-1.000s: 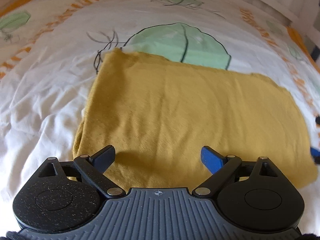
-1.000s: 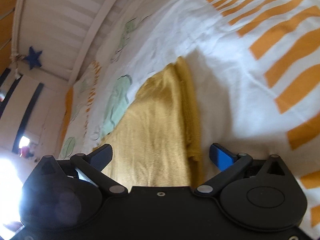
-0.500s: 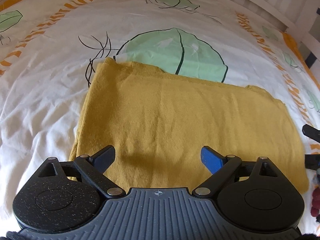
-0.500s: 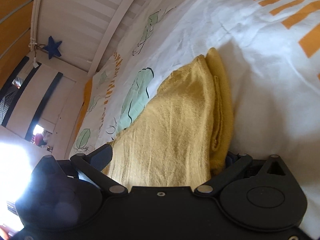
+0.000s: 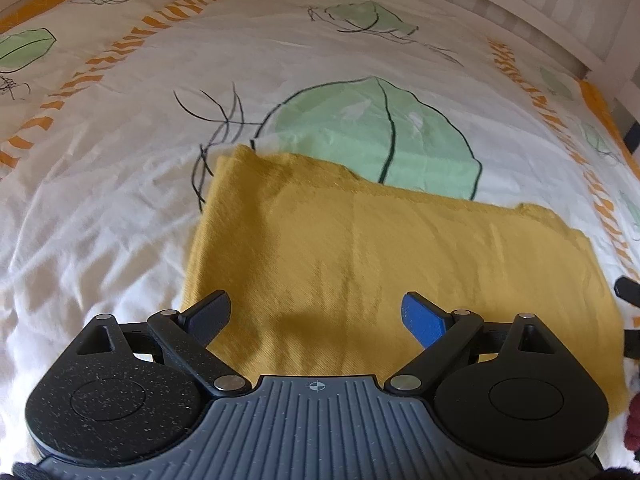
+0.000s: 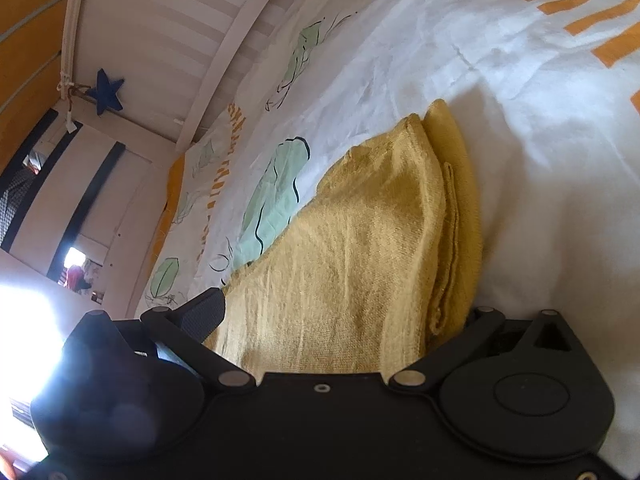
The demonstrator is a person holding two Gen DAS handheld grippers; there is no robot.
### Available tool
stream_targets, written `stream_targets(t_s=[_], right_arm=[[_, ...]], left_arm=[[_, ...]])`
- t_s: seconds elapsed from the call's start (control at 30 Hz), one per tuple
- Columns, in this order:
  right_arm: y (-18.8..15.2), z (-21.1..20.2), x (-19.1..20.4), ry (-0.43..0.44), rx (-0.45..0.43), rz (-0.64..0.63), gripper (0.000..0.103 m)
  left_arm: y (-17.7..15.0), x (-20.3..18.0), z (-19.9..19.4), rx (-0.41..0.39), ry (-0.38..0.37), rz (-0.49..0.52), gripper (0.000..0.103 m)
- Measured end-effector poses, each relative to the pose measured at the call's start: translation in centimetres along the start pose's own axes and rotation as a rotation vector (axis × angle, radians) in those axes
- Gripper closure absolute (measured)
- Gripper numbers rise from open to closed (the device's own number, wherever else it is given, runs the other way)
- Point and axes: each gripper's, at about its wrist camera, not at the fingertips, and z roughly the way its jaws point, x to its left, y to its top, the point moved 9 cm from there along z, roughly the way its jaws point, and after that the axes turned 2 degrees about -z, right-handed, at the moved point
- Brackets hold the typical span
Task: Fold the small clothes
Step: 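Close the right gripper on the folded edge of the yellow sweater, then lift the edge with the right gripper, fold it over the sweater, open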
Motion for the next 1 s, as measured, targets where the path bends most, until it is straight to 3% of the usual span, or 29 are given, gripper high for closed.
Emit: stream_targets(t_s=[0.1, 0.17, 0.2, 0.27, 0.3, 0.4, 0.73, 1.0], right_arm=[[-0.1, 0.2, 0.2, -0.022, 0.018, -0.016, 0.003], [0.0, 0.4, 0.4, -0.067, 0.028, -0.044, 0.02], [-0.1, 0.5, 0.5, -0.087, 0.031, -0.055, 0.035], [-0.1, 0.4, 0.0, -0.142, 0.023, -0.069, 0.052], [-0.1, 0.2, -0.3, -0.164, 0.016, -0.067, 0.065], [0.0, -0.2, -0.4, -0.188, -0.008, -0.062, 0.076], [0.2, 0.2, 7.7, -0.28, -0.048, -0.274, 0.078], [-1.5, 6.3, 13.2, -0.257, 0.022, -0.302, 0.078]], left_arm=[[0.6, 0.6, -0.2, -0.011, 0.011, -0.002, 0.01], [0.9, 1.0, -0.3, -0.018, 0.018, 0.0, 0.01], [1.0, 1.3, -0.3, -0.019, 0.022, 0.002, 0.01], [1.3, 1.7, -0.5, -0.025, 0.028, -0.004, 0.01], [1.5, 1.9, -0.6, -0.027, 0.028, -0.008, 0.01], [2.1, 2.3, -1.1, -0.033, 0.012, -0.023, 0.01], [5.2, 5.5, -3.6, -0.096, 0.015, -0.07, 0.01], [6.0, 7.9, -4.7, -0.108, 0.024, -0.098, 0.01]])
